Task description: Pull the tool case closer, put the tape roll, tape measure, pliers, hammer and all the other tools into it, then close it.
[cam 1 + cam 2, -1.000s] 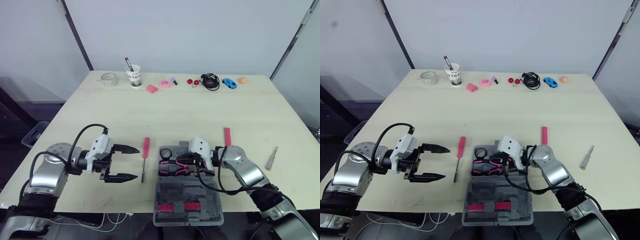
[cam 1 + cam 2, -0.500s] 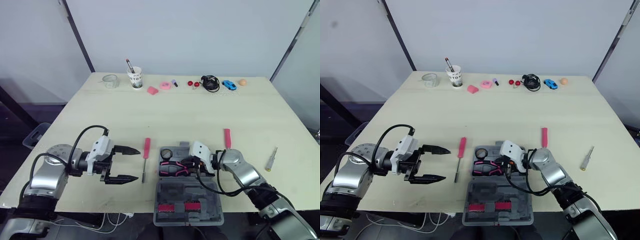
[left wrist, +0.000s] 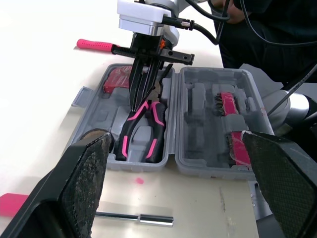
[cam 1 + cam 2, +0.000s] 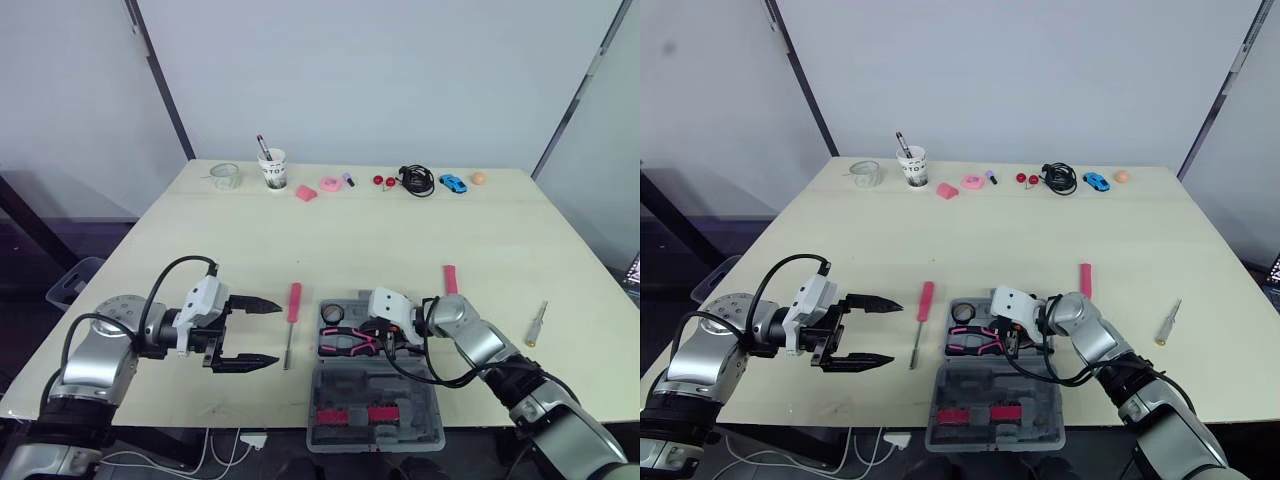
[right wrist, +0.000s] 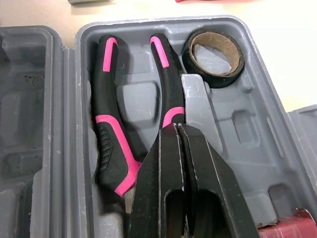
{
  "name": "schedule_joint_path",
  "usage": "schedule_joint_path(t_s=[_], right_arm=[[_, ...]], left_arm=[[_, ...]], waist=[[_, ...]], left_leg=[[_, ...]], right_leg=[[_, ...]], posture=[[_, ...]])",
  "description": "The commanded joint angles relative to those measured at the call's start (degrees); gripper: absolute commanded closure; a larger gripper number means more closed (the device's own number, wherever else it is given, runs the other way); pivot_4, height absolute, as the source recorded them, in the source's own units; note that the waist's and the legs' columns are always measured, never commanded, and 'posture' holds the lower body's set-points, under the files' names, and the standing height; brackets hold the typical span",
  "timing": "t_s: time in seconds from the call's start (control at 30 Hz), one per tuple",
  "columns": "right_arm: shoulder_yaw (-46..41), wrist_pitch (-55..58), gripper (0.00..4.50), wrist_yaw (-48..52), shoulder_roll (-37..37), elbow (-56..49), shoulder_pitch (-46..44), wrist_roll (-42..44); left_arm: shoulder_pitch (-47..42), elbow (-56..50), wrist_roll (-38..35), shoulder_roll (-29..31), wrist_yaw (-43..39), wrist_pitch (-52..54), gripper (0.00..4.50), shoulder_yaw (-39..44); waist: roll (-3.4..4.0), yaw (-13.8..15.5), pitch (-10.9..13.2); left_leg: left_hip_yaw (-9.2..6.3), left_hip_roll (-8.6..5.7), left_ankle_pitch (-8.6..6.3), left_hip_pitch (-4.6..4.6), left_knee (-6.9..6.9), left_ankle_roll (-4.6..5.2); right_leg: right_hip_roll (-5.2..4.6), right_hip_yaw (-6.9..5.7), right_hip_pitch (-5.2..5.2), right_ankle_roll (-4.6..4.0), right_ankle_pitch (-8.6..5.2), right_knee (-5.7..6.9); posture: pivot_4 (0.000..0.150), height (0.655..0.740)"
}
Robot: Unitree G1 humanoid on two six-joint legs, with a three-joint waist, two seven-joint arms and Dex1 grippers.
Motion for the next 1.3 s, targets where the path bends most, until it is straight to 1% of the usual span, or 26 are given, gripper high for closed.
schedule_joint_path(t_s=[0.03,0.17,0.23,0.27,0.43,0.47,0.63,0.83,0.97,1.13,1.17,1.2,1.23,1.27,1.3], right_arm=[[1.38,0.57,4.45,-2.05,-1.17,6.56,3.15,-3.83],[-3.60,-4.36,4.45,-2.49,-0.31,0.94,4.21,0.74],[-6.00,-4.75,4.45,-3.63,0.37,-1.50,4.81,2.32],[-7.05,-5.13,4.45,-4.05,0.42,-3.01,5.11,2.94],[-10.91,-2.87,4.45,-3.47,0.00,-10.69,6.66,6.90],[-11.53,-2.22,4.45,-3.41,-0.13,-12.08,6.92,7.64],[-15.27,-1.48,4.45,-4.24,-1.01,-16.37,8.23,10.40],[-24.09,-4.33,4.45,-3.53,-4.66,-18.34,12.12,16.41],[-29.84,-4.68,4.45,-3.78,-6.78,-20.07,15.69,20.25],[-36.62,-4.61,4.45,-4.64,-9.36,-23.27,23.27,23.78],[-37.14,-4.59,3.94,-4.87,-9.71,-23.63,24.07,23.96],[-38.11,-4.15,3.69,-5.01,-9.98,-24.40,25.08,24.92],[-39.59,-4.01,3.11,-5.18,-10.08,-25.03,26.28,26.19],[-41.06,-3.96,2.73,-5.25,-10.21,-25.66,27.60,27.31],[-42.38,-3.80,2.10,-5.48,-10.45,-26.25,29.07,28.15]], left_arm=[[-0.07,-1.88,-0.69,-0.32,1.01,-0.04,0.00,1.81],[0.67,-2.10,-0.20,-1.32,4.12,0.05,0.00,2.31],[1.38,-2.78,-0.54,-1.73,5.33,0.61,0.00,2.53],[1.82,-3.26,-0.89,-1.98,6.14,1.06,0.00,2.77],[3.16,-4.71,-0.31,-3.70,12.44,3.43,0.00,4.35],[3.41,-5.01,-0.50,-4.15,13.43,3.77,0.00,4.71],[4.76,-6.82,-0.74,-5.54,17.42,5.06,0.00,5.84],[7.33,-8.94,-2.33,-7.11,23.46,8.24,0.00,10.01],[10.71,-10.23,-2.39,-7.53,25.94,8.81,0.00,12.16],[16.15,-11.34,-2.05,-8.77,28.22,7.78,0.00,14.54],[16.76,-11.50,-2.00,-8.95,28.45,7.56,0.00,14.68],[17.58,-11.61,-1.81,-9.20,28.71,7.24,0.00,14.83],[18.55,-11.57,-1.47,-9.60,29.00,6.56,0.00,15.01],[19.51,-11.41,-1.12,-9.98,29.28,5.75,0.00,15.25],[20.46,-11.19,-0.82,-10.33,29.63,5.01,0.00,15.54]], waist=[[0.01,-0.05,0.01],[0.08,0.01,0.11],[0.00,-0.04,0.20],[0.10,-0.04,0.32],[0.26,-0.03,0.51],[0.26,-0.03,0.52],[0.20,-0.05,0.70],[0.17,0.10,0.94],[0.16,-0.03,0.98],[0.16,-0.02,1.00],[0.14,-0.01,1.01],[0.11,-0.02,1.06],[0.11,-0.01,1.09],[0.12,-0.01,1.10],[0.12,0.00,1.10]], left_leg=[[-0.01,0.01,0.00,0.00,0.00,0.00],[-0.03,0.01,0.00,-0.10,-0.01,0.00],[-0.04,0.01,0.00,-0.27,-0.01,0.00],[-0.04,0.01,0.00,-0.33,-0.01,0.00],[-0.02,0.00,0.01,-1.10,-0.01,0.00],[-0.03,0.00,0.01,-1.28,-0.02,0.00],[-0.02,0.00,0.00,-1.31,-0.11,0.01],[0.00,-0.02,0.00,-1.34,-0.11,0.00],[0.00,-0.01,0.00,-1.33,-0.14,0.00],[0.00,0.00,0.00,-1.30,-0.20,0.00],[0.00,0.00,0.00,-1.30,-0.20,0.00],[0.01,0.01,0.00,-1.30,-0.20,0.00],[0.00,0.00,0.00,-1.30,-0.19,0.00],[0.01,0.00,0.00,-1.30,-0.19,0.00],[-0.01,0.01,0.00,-1.27,-0.18,0.00]], right_leg=[[0.00,0.00,-0.01,0.00,0.00,0.00],[0.00,-0.02,-0.06,0.00,0.00,-0.02],[-0.01,0.01,-0.25,0.00,0.00,-0.01],[-0.01,0.04,-0.33,0.00,0.01,-0.01],[0.04,0.07,-1.12,0.05,0.05,0.12],[0.04,0.08,-1.27,0.20,0.13,0.13],[0.05,0.04,-1.29,0.21,0.14,0.08],[0.00,0.04,-1.27,0.17,0.11,0.01],[0.00,0.03,-1.26,0.17,0.11,-0.02],[0.00,0.04,-1.26,0.11,0.07,-0.04],[0.00,0.05,-1.25,0.06,0.04,-0.06],[-0.01,0.06,-1.25,0.05,0.04,-0.06],[-0.02,0.07,-1.26,0.03,0.03,-0.06],[-0.02,0.07,-1.26,0.03,0.03,-0.07],[-0.02,0.11,-1.25,0.02,0.03,-0.06]], posture=[[0.150,0.7400],[0.150,0.7400],[0.150,0.7400],[0.150,0.7400],[0.150,0.7400],[0.150,0.7400],[0.150,0.7400],[0.150,0.7400],[0.150,0.7400],[0.150,0.7400],[0.150,0.7400],[0.150,0.7400],[0.150,0.7400],[0.150,0.7400],[0.150,0.7400]])
